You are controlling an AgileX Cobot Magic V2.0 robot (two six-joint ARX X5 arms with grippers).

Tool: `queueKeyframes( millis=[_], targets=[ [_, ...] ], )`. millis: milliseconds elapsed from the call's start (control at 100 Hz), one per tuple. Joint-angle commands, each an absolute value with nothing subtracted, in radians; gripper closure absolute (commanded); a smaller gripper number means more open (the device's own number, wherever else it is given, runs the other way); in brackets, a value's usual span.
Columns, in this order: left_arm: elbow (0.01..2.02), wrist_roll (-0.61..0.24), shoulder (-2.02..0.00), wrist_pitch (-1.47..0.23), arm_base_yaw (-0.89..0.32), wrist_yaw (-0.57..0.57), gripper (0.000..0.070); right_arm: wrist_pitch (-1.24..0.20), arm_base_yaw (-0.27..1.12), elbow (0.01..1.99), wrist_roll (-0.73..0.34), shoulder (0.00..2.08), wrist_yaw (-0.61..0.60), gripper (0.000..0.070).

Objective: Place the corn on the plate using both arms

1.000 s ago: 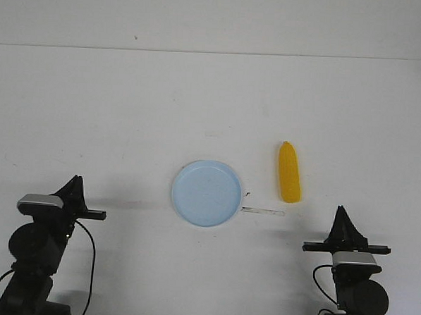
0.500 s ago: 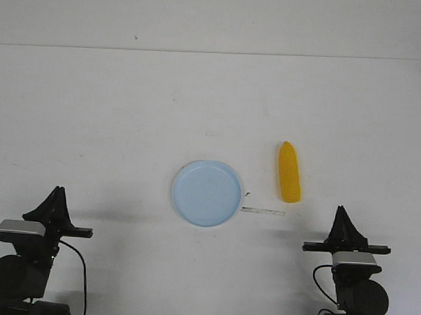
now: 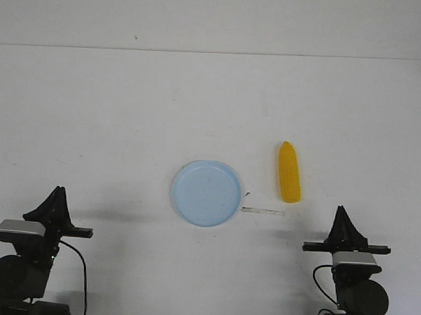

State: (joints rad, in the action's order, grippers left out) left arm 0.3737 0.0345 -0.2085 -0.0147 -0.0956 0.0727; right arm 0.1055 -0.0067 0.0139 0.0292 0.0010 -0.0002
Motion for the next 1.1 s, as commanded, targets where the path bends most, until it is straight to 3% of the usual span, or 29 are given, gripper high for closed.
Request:
queueKeyframes(
  millis=[0,710,920,1090],
  targets=[
    [0.376,0.030,-0.208,-0.002,-0.095,0.071,0.0699,0.112,-0.006,0.013,0.020,0.001,0.001,0.0686],
    [0.376,0.030,-0.208,-0.002,-0.095,0.071,0.0699,0.153,-0.006,0.013,0.018,0.001,0.000,0.0686],
    [0.376,0.030,-0.208,-0.002,-0.095,0.071,0.0699,0.239,-0.006,0.020,-0.126,0.001,-0.002,0.0692],
    [0.376,0.030,-0.208,-0.002,-0.095,0.071,0.0699,0.154,-0.006,0.103,-0.156,0.023,-0.013,0.0693]
  ],
)
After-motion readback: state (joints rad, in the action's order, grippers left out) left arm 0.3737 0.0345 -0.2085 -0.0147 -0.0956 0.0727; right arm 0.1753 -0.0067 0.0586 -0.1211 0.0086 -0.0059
